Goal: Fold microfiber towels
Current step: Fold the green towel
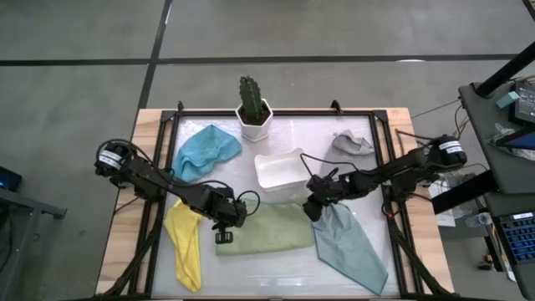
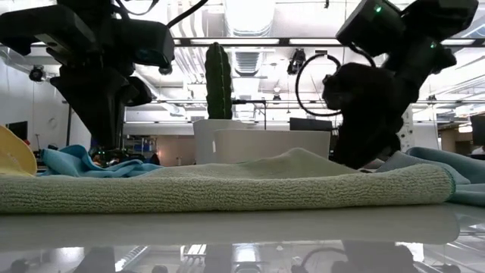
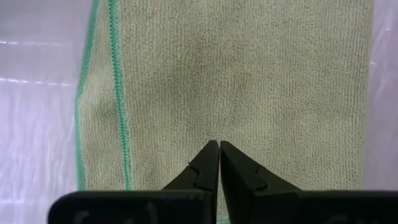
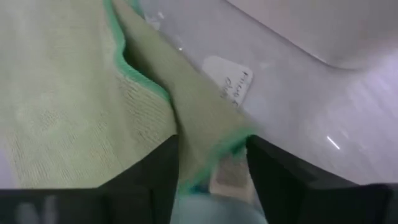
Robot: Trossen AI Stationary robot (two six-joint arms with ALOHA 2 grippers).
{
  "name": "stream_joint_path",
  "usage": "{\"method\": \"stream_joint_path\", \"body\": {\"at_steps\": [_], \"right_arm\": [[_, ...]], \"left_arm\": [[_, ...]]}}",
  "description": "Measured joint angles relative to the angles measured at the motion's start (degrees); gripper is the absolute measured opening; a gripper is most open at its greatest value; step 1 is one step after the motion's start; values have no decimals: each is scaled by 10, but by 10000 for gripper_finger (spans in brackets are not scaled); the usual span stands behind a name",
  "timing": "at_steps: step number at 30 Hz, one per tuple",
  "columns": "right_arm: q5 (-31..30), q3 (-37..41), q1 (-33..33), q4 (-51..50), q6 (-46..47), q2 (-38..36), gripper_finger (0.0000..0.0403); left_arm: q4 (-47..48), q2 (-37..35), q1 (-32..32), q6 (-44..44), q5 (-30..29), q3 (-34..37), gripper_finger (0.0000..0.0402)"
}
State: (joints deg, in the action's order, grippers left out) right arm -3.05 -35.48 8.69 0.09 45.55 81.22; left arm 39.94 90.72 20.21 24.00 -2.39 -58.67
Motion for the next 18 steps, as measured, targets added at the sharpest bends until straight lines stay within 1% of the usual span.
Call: {"method": "stream_joint_path", "body": {"at_steps": [2, 5, 7, 9, 13, 18], "right_arm": [[1, 0, 0, 25, -18, 12, 194], [1, 0, 0, 53, -50, 14, 199], [-1, 0, -1, 64, -59, 13, 194], [-2, 0, -2, 70, -66, 13, 180], [-18, 0, -2, 84, -86, 14, 130], [-25, 0, 7, 93, -139, 15, 33]], "left_arm": [[0, 0, 0, -4, 0, 0, 0], [-1, 0, 0, -4, -1, 0, 0], [-2, 0, 0, -4, -1, 0, 0], [-3, 0, 0, -4, -3, 1, 0], [-5, 0, 0, -7, -12, 1, 0], [-5, 0, 0, -9, -13, 1, 0]]}}
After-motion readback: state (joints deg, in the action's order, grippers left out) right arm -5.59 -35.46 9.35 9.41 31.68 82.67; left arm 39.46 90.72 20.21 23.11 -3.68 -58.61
